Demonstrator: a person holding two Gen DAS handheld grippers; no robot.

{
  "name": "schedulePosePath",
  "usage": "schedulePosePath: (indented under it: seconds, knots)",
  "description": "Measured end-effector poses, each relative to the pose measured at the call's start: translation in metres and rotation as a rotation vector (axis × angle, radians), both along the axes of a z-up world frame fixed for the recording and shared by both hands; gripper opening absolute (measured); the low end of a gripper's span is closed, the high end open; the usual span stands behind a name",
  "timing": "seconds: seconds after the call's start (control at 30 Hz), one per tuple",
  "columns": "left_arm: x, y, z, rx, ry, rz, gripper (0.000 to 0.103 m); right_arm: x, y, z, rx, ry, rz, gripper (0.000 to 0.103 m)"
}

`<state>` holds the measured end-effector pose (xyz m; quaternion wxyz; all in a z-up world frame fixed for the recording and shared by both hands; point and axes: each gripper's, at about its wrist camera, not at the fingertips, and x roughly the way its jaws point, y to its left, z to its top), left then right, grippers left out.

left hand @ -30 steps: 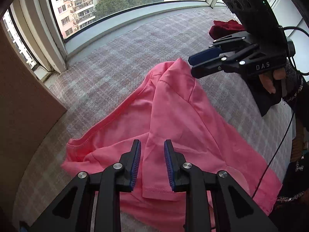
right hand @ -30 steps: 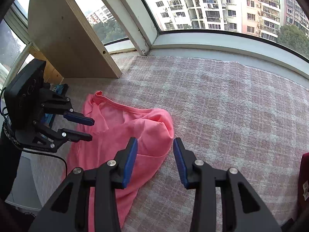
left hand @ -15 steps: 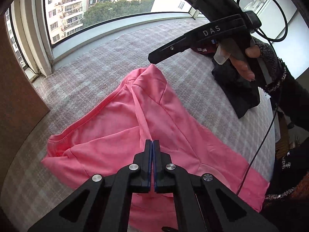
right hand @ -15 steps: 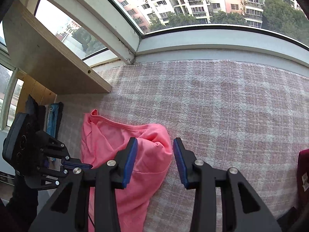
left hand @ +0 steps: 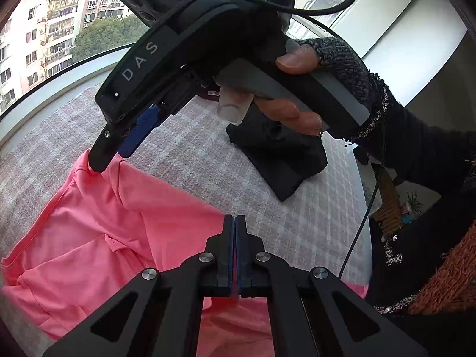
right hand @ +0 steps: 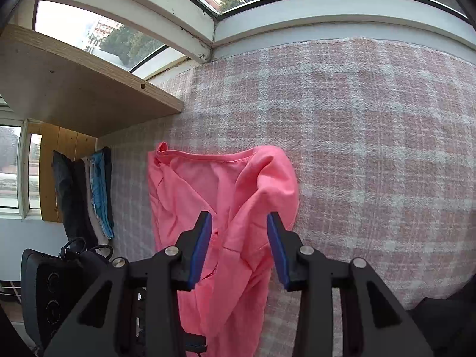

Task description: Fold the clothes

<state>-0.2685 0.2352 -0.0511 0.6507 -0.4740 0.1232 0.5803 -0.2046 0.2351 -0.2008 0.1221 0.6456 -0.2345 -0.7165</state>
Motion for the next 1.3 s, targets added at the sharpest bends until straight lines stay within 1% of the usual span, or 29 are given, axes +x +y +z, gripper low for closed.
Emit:
schedulePosePath:
  seconds: [0.03, 0.1, 0.13, 0.17, 0.2, 0.23, 0.33, 0.37, 0.43, 0.47, 0.53, 0.57, 0.6, 0.63, 0.67, 0.77, 0.83, 0.9, 0.97, 1.0, 1.03, 1.07, 1.1, 1.17, 1.3]
  knots:
    - [0.000, 0.002, 0.000, 0.000, 0.004, -0.001, 0.000, 0.000, -0.003, -0.001, 0.027, 0.000, 0.015, 0.038]
    - [-0.001, 0.003, 0.001, -0.002, 0.013, 0.001, 0.000, 0.002, -0.004, -0.007, 0.042, -0.006, 0.044, 0.038]
    - [-0.003, 0.003, 0.002, -0.002, 0.018, 0.005, 0.000, 0.002, -0.004, -0.011, 0.050, -0.009, 0.058, 0.036]
    - [-0.004, 0.001, 0.002, 0.000, 0.018, 0.011, 0.000, 0.003, -0.004, -0.013, 0.057, -0.010, 0.069, 0.031]
    - [-0.005, -0.001, 0.003, 0.000, 0.013, 0.015, 0.000, 0.005, 0.000, -0.014, 0.056, -0.006, 0.069, 0.019]
    - [-0.007, -0.004, 0.003, 0.000, 0.007, 0.019, 0.000, 0.007, 0.005, -0.013, 0.054, 0.000, 0.061, 0.014]
    - [-0.014, -0.015, -0.004, -0.022, 0.009, 0.051, 0.001, 0.011, 0.020, -0.009, 0.077, 0.021, 0.038, 0.014]
    - [-0.017, -0.018, -0.007, -0.028, 0.000, 0.059, 0.005, 0.012, 0.024, -0.007, 0.078, 0.029, 0.030, 0.014]
    - [-0.028, -0.026, -0.010, -0.036, 0.011, 0.098, 0.011, 0.011, 0.027, -0.002, 0.075, 0.040, 0.021, 0.014]
    - [-0.034, -0.029, -0.012, -0.040, 0.017, 0.117, 0.011, 0.010, 0.028, 0.000, 0.073, 0.045, 0.017, 0.014]
    - [-0.051, -0.037, -0.010, -0.026, -0.002, 0.168, 0.011, 0.008, 0.028, 0.003, 0.057, 0.050, 0.006, 0.014]
    - [-0.057, -0.040, -0.008, -0.017, -0.005, 0.171, 0.011, 0.007, 0.027, 0.003, 0.057, 0.042, 0.001, 0.016]
    - [-0.059, -0.040, -0.008, -0.025, 0.017, 0.169, 0.011, 0.004, 0.024, 0.003, 0.063, 0.027, -0.004, 0.023]
    - [-0.063, -0.038, -0.011, -0.056, 0.049, 0.174, 0.011, 0.001, 0.020, 0.002, 0.067, 0.016, -0.008, 0.032]
    - [-0.066, -0.035, -0.016, -0.078, 0.050, 0.174, 0.011, -0.002, 0.017, 0.001, 0.065, 0.012, -0.007, 0.034]
    - [-0.072, -0.024, -0.031, -0.140, 0.074, 0.162, 0.011, -0.010, 0.004, 0.000, 0.066, -0.005, 0.015, 0.035]
    - [-0.073, -0.018, -0.039, -0.166, 0.100, 0.150, 0.011, -0.014, -0.007, -0.004, 0.106, -0.024, 0.056, 0.035]
    - [-0.079, -0.017, -0.044, -0.172, 0.099, 0.163, 0.011, -0.017, -0.012, -0.012, 0.159, -0.056, 0.078, 0.035]
    - [-0.086, -0.017, -0.046, -0.170, 0.091, 0.179, 0.011, -0.018, -0.010, -0.019, 0.138, -0.072, 0.076, 0.035]
    - [-0.090, -0.017, -0.048, -0.169, 0.087, 0.187, 0.011, -0.018, -0.009, -0.019, 0.107, -0.057, 0.078, 0.033]
    - [-0.093, -0.016, -0.049, -0.172, 0.086, 0.189, 0.011, -0.017, -0.008, -0.019, 0.075, -0.042, 0.081, 0.019]
    - [-0.097, -0.016, -0.050, -0.176, 0.084, 0.192, 0.011, -0.017, -0.007, -0.018, 0.050, -0.027, 0.083, 0.007]
    - [-0.100, -0.015, -0.051, -0.179, 0.083, 0.194, 0.011, -0.015, -0.005, -0.016, 0.048, -0.015, 0.081, 0.002]
    - [-0.100, -0.008, -0.052, -0.183, 0.089, 0.166, 0.011, -0.011, 0.001, -0.009, 0.042, 0.026, 0.071, 0.002]
    - [-0.098, 0.008, -0.055, -0.198, 0.109, 0.105, 0.011, -0.002, 0.019, 0.016, 0.072, 0.091, 0.045, 0.002]
